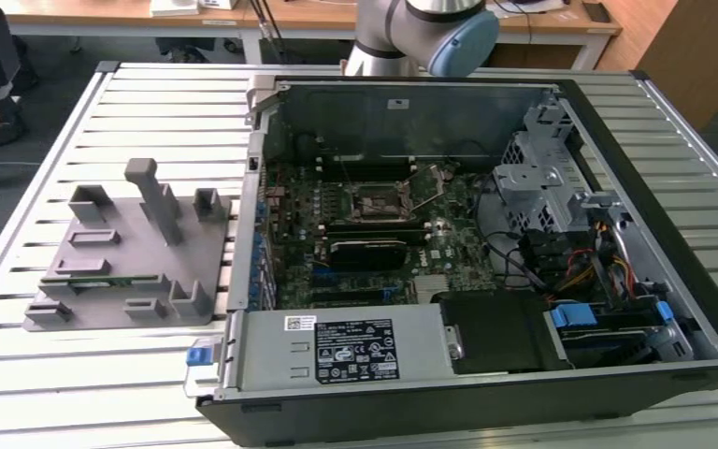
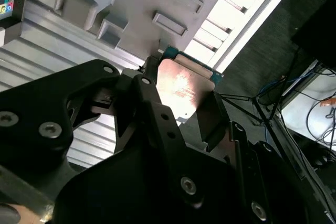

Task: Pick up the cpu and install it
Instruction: 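Pick up the cpu and move it towards the insertion slot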

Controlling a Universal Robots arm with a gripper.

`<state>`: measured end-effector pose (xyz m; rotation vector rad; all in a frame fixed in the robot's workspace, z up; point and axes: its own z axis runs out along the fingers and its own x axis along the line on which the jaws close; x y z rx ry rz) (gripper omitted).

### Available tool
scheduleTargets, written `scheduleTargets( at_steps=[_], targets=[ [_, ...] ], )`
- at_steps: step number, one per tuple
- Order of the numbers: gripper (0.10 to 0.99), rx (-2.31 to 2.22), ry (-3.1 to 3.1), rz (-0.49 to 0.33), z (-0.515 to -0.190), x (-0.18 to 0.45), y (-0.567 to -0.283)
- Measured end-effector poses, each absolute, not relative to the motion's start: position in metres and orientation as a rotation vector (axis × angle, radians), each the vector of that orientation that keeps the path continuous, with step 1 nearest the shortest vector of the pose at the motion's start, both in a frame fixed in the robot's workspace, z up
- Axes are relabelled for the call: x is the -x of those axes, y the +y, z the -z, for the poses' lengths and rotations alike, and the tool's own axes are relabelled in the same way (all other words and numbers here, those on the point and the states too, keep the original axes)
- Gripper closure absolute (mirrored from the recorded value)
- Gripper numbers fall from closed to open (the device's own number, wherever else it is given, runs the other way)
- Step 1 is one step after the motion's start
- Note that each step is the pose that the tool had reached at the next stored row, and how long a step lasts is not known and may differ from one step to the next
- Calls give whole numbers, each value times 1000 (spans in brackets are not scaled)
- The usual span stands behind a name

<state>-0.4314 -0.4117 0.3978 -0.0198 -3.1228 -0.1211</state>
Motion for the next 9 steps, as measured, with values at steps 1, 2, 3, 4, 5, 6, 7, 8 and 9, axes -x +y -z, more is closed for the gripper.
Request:
scheduleTargets(
  at_steps=[1,2,3,4,5,6,7,8,9],
  targets=[
    [545,19,-3123,122,-398,430,-412],
    [545,20,-3123,124,-398,426,-411],
    [545,20,-3122,127,-398,422,-411],
    [545,20,-3122,131,-398,417,-411],
    [545,20,-3122,134,-398,413,-411],
    [545,20,-3122,136,-398,408,-411],
    [545,19,-3122,138,-398,404,-411],
    [545,19,-3122,140,-398,399,-411],
    [545,20,-3122,142,-398,394,-411]
  ],
)
